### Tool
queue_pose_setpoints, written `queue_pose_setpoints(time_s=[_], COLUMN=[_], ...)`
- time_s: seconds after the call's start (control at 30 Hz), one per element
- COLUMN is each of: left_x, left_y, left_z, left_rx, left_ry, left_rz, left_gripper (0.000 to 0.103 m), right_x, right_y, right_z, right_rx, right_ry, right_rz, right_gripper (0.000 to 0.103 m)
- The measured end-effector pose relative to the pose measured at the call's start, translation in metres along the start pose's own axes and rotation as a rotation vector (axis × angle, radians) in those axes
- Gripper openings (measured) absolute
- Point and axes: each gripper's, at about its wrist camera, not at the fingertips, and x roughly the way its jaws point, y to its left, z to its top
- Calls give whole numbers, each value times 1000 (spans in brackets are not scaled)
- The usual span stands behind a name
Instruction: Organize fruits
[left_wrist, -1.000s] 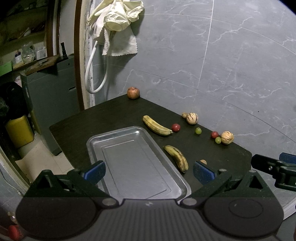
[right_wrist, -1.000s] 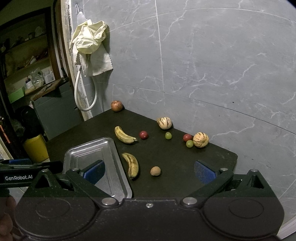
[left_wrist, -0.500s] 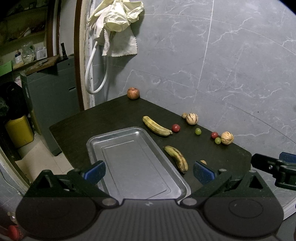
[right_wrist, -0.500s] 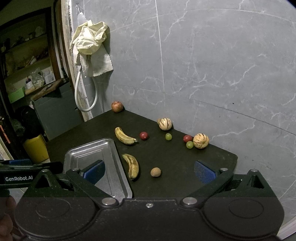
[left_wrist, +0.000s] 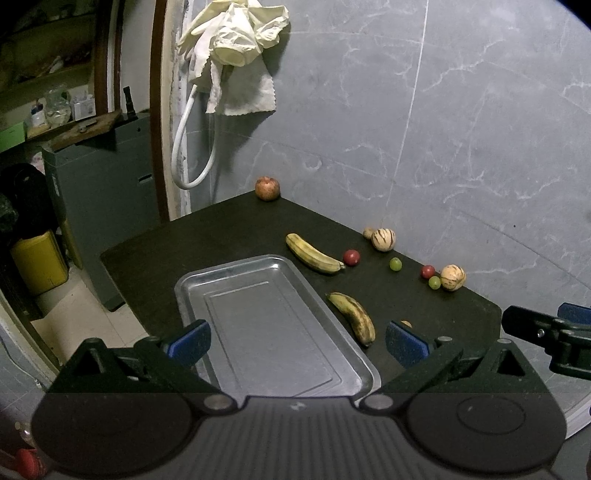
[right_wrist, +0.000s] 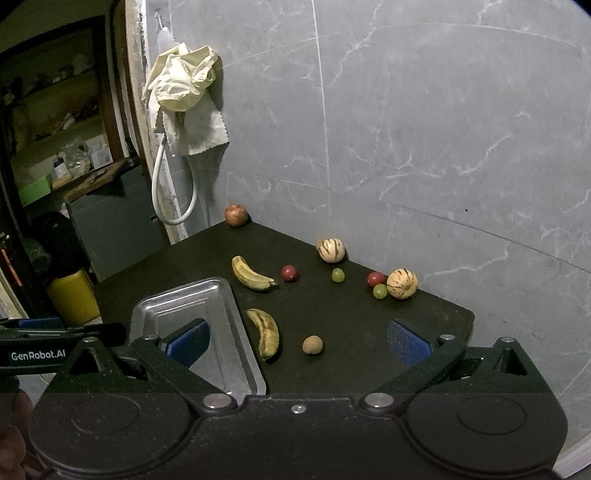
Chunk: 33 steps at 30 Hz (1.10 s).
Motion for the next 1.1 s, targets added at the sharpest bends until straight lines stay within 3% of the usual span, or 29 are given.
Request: queue_pose_setpoints(time_s=[0.63,1.1], left_x=[-9,-4], left_y=[6,23], left_z=[-6,-46], left_rx=[-17,-89], left_ry=[-29,68], left_rz=[-14,-104], left_gripper=[103,103], right_x=[-10,-42], right_y=[8,-1], right_z=[0,-31], right_rx=[-19,7], right_ry=[-26,54], right_rz=[-1,-38], right_gripper=[102,102])
